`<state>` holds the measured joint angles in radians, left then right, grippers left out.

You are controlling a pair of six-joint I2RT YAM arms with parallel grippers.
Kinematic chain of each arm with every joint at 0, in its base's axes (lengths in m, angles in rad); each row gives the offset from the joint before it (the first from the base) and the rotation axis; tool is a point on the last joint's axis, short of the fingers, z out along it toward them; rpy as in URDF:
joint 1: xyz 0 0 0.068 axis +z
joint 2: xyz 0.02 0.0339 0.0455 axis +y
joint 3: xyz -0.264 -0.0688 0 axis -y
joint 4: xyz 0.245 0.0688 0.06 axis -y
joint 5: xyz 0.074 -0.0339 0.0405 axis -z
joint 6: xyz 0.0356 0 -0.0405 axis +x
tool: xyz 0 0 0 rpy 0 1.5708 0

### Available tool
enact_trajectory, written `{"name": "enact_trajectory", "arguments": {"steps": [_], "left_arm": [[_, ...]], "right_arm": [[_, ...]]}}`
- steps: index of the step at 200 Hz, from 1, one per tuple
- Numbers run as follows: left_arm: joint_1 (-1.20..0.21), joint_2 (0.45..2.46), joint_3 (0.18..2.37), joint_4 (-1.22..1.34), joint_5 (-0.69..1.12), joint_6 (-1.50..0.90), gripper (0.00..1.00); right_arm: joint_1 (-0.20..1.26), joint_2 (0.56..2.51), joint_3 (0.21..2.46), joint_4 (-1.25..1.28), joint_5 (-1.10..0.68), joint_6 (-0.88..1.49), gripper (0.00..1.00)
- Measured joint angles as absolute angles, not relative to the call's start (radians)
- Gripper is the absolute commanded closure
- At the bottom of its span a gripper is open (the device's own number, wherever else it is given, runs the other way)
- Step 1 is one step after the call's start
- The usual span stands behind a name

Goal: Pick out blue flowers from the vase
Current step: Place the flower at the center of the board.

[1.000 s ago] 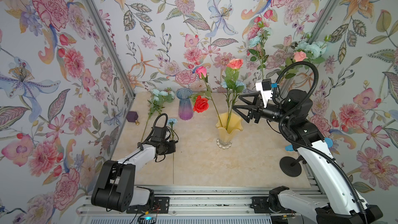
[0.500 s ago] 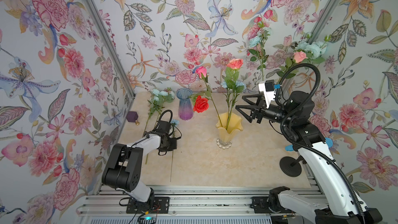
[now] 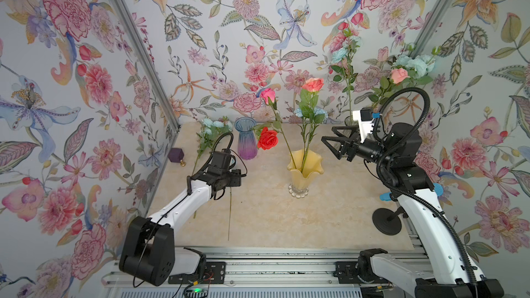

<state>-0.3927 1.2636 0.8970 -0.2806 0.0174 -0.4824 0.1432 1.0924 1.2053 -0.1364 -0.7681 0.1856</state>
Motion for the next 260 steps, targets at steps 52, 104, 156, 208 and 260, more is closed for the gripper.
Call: {"name": "enact_trajectory", "arguments": {"steps": [52,104,156,208,260], "left_arm": [[-0.45,0.94,0.587,0.392,-0.168,-0.512,0.3],[-0.45,0.91,0.328,0.611,-0.199,-0.53,0.3],[-0.45,0.916,0.328,0.723,-0.18,-0.532,0.3],[-0.45,0.9,0.327,0.736,-0.165,-0.539,0.3],[-0.45,0.87,0.321,0.746,-0.172,-0.539,0.3]], "right_arm": [[0.117,1.095,1.0,0.099,-0.602,0.278,0.28],[0.136,1.217,0.953,0.288,-0.519,0.338,0.46],[0.164,1.284,0.892,0.351,-0.466,0.348,0.47],[0.231,1.363,0.966,0.275,-0.377,0.262,0.46],[0.3,1.441,1.071,0.139,-0.27,0.152,0.46]]}}
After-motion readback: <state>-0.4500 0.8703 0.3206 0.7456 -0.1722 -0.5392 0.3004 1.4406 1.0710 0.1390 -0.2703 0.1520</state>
